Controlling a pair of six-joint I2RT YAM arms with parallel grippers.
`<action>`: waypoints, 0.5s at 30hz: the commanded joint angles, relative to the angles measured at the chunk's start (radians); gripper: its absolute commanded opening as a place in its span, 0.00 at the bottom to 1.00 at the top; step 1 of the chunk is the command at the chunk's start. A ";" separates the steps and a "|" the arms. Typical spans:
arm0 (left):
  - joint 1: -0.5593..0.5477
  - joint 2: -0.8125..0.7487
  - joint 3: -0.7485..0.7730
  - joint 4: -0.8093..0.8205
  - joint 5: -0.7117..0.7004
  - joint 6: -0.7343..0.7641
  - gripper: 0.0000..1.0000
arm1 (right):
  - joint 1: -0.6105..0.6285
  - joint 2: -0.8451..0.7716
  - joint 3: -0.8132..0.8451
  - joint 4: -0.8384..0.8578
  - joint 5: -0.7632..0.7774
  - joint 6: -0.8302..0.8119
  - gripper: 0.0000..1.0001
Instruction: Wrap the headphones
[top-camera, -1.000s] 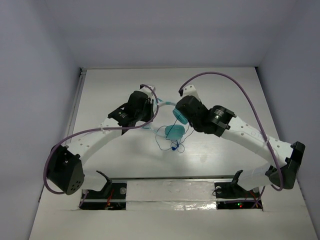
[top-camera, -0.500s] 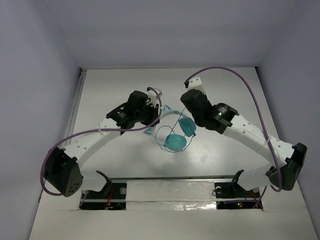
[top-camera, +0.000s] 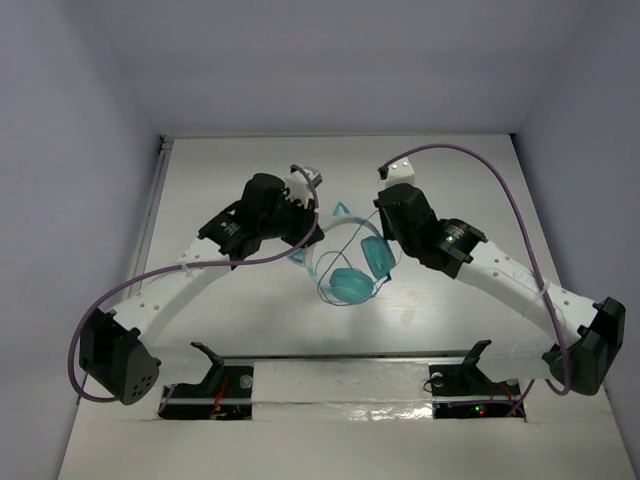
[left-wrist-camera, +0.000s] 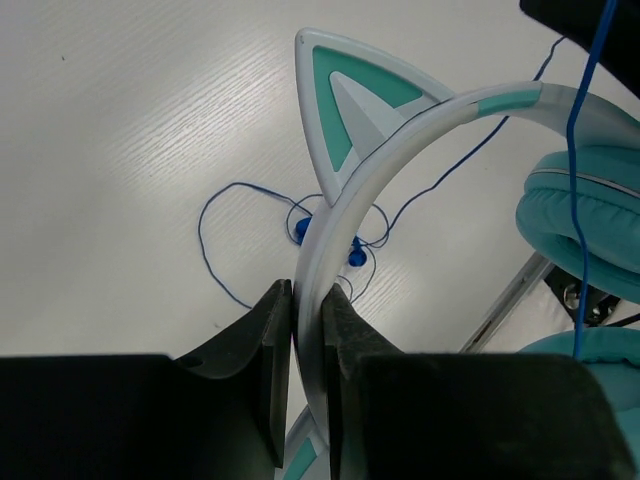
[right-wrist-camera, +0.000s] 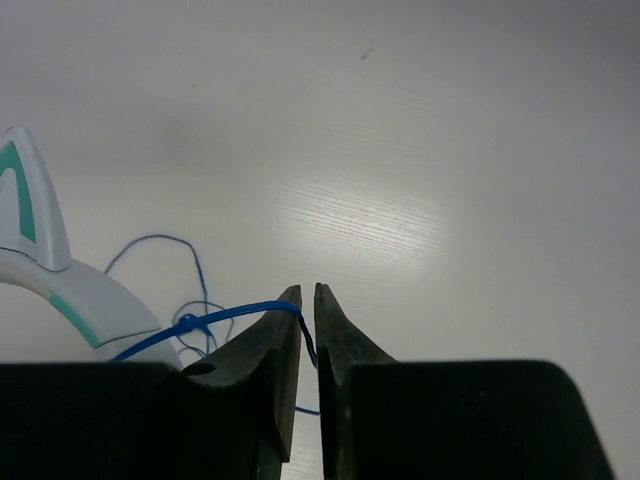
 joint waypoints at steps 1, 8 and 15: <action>0.036 -0.085 0.076 0.118 0.121 -0.056 0.00 | -0.041 -0.068 -0.050 0.171 -0.128 0.031 0.17; 0.139 -0.117 0.114 0.125 0.229 -0.083 0.00 | -0.115 -0.167 -0.196 0.392 -0.288 0.080 0.17; 0.215 -0.119 0.151 0.115 0.301 -0.106 0.00 | -0.137 -0.219 -0.312 0.643 -0.481 0.074 0.31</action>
